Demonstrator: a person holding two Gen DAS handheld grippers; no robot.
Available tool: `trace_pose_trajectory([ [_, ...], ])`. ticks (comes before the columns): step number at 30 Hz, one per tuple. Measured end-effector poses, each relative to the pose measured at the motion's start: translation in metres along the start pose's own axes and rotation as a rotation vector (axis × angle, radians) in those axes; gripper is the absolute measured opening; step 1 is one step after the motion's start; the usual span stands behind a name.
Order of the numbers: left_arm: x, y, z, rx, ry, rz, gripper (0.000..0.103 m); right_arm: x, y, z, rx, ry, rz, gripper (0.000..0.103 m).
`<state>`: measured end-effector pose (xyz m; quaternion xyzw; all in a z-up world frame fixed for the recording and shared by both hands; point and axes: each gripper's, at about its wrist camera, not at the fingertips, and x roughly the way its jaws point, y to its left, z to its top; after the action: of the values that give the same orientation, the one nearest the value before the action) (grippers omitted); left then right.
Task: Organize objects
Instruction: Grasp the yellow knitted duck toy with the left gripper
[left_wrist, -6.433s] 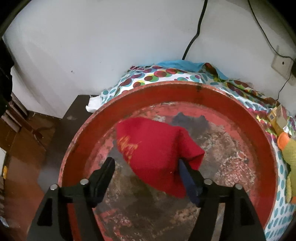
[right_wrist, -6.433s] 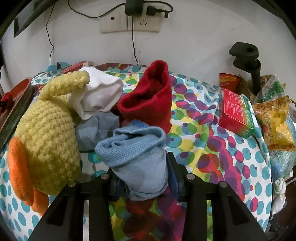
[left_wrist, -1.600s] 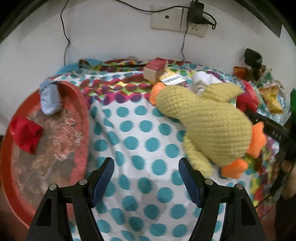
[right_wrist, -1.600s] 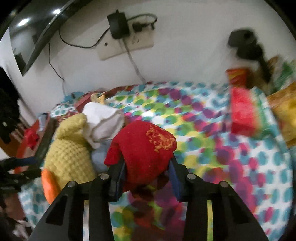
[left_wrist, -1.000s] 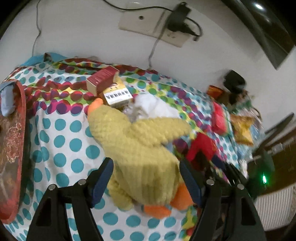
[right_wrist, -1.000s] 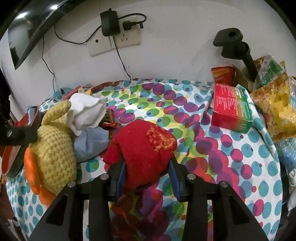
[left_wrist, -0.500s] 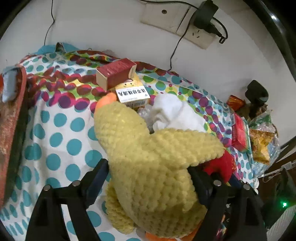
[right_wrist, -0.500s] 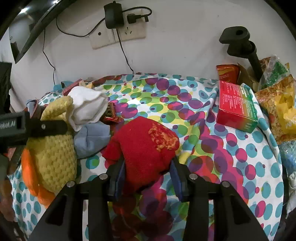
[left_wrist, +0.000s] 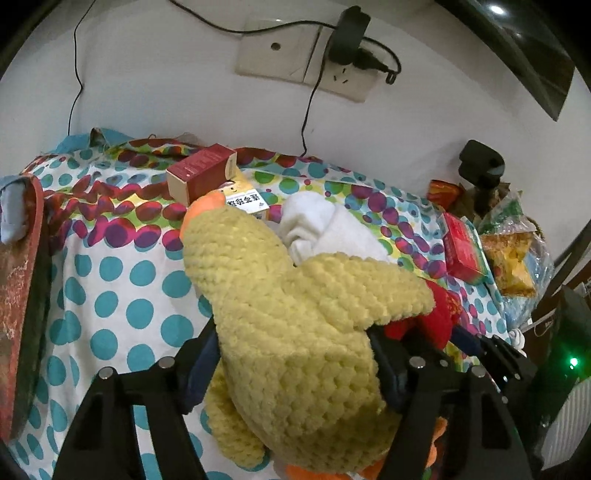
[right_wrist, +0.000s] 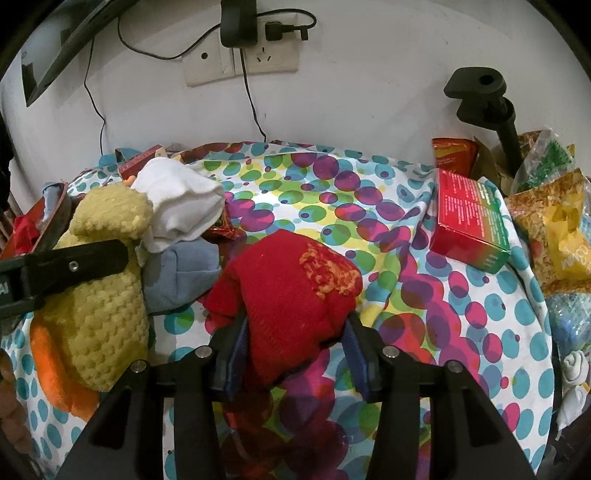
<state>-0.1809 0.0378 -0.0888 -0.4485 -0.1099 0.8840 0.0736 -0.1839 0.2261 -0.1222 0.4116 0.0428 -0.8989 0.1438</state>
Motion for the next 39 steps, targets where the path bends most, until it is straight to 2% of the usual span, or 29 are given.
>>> trace_pose_trajectory([
  [11, -0.031, -0.007, -0.005, 0.079, -0.059, 0.014, 0.072, 0.0, 0.0, 0.003, -0.001, 0.003, -0.003, 0.046],
  [17, -0.048, -0.001, -0.007, 0.11, -0.076, 0.057, 0.072, -0.001, 0.0, 0.004, -0.01, 0.0, -0.013, 0.046],
  [21, -0.06, 0.008, -0.011, 0.142, -0.081, 0.077, 0.072, -0.004, 0.0, 0.004, -0.008, -0.016, -0.013, 0.046],
  [25, -0.072, 0.021, -0.017, 0.188, -0.086, 0.135, 0.072, -0.006, -0.001, 0.004, -0.001, -0.018, -0.021, 0.046],
  [39, -0.124, 0.076, -0.02, 0.159, -0.097, 0.24, 0.072, -0.007, 0.005, 0.004, -0.015, -0.015, -0.047, 0.046],
])
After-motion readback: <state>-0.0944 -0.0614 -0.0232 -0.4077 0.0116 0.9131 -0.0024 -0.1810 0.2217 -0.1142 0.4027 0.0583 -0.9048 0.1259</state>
